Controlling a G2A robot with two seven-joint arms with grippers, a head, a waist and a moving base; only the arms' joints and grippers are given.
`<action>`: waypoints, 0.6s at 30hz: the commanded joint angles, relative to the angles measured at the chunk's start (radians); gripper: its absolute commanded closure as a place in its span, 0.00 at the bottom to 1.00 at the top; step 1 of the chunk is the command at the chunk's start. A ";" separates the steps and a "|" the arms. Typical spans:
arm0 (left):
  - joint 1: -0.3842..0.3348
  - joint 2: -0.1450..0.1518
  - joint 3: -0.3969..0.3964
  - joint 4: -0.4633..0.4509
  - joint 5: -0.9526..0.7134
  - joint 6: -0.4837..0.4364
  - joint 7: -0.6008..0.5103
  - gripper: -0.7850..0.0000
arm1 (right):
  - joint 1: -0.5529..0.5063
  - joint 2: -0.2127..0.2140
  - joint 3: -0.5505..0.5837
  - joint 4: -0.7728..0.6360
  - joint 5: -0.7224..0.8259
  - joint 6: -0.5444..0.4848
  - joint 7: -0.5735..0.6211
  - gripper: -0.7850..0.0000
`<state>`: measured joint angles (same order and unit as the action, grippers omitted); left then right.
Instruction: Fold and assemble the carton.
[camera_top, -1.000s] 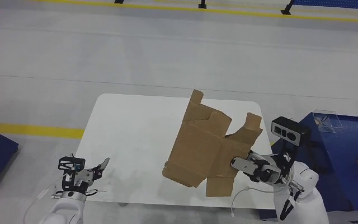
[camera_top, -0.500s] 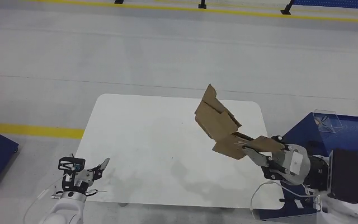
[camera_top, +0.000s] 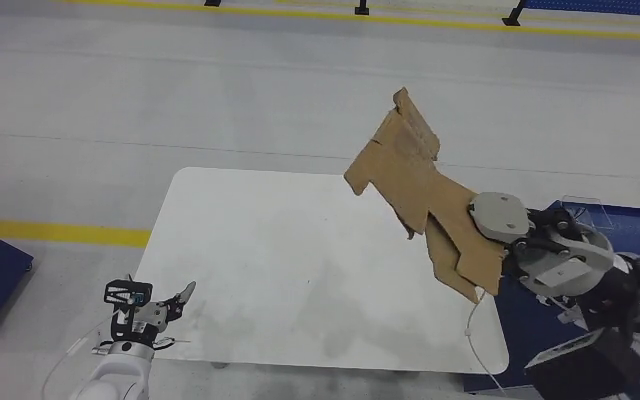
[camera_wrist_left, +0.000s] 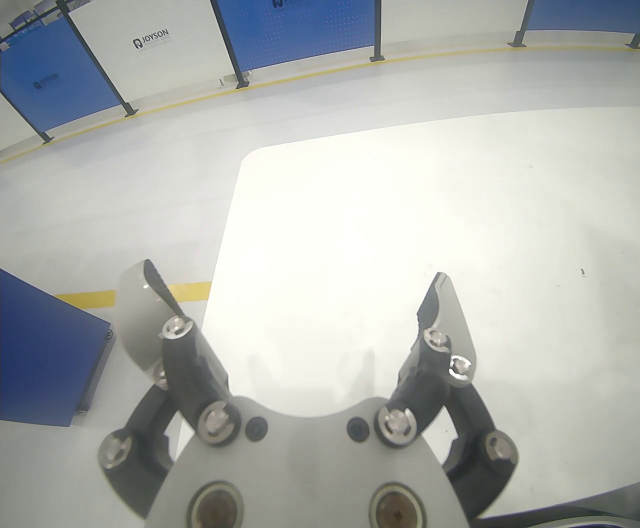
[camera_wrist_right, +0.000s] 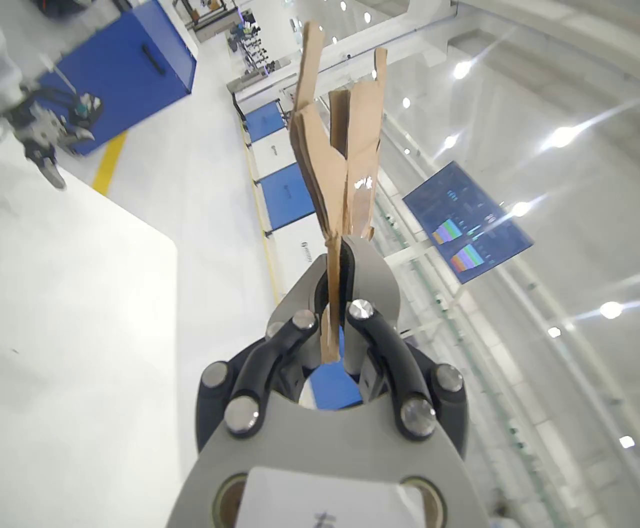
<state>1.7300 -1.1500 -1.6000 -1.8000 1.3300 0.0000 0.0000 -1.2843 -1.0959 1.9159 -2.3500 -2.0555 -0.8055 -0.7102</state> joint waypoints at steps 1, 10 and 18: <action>0.000 0.000 0.000 0.000 0.000 0.000 0.000 0.00 | -0.111 0.006 0.018 0.000 -0.288 0.321 -0.256 1.00; 0.000 0.000 0.000 0.000 0.000 0.000 0.000 0.00 | -0.462 -0.014 0.039 0.000 -0.496 0.951 -0.378 1.00; 0.000 0.000 0.000 0.000 0.000 0.000 0.000 0.00 | -0.457 -0.004 0.056 0.000 -0.217 0.680 -0.369 1.00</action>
<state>1.7300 -1.1500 -1.6000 -1.8000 1.3300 0.0000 0.0000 -1.7588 -1.1039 1.9615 -2.3500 -2.3514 -0.0142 -1.0775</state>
